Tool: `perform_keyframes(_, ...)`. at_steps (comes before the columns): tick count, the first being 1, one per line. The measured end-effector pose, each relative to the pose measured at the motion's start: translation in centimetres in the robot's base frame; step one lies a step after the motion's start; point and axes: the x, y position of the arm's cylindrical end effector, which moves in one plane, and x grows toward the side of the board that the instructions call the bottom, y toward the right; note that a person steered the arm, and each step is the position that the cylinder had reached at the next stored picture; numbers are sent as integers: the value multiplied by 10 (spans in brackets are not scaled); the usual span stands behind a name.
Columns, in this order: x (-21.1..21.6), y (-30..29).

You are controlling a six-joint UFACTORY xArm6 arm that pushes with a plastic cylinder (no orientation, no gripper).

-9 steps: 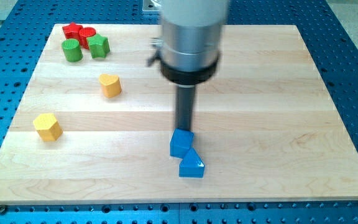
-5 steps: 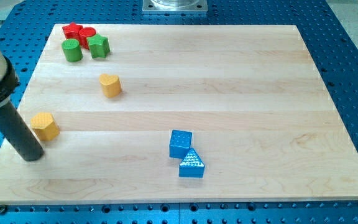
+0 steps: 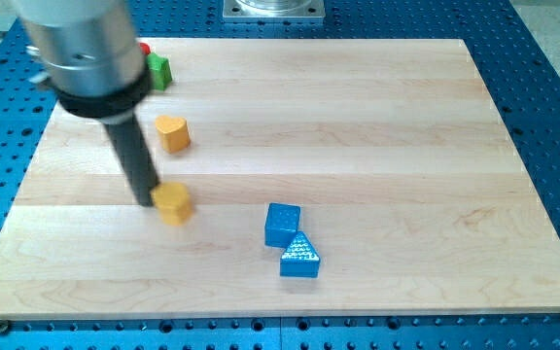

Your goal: Move the yellow hexagon into the blue cube

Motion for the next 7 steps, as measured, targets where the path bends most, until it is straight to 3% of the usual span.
perform_keyframes(1, 26, 65)
perform_keyframes(2, 34, 77)
perform_keyframes(3, 34, 45)
perform_keyframes(5, -70, -44)
perform_keyframes(7, -134, -86)
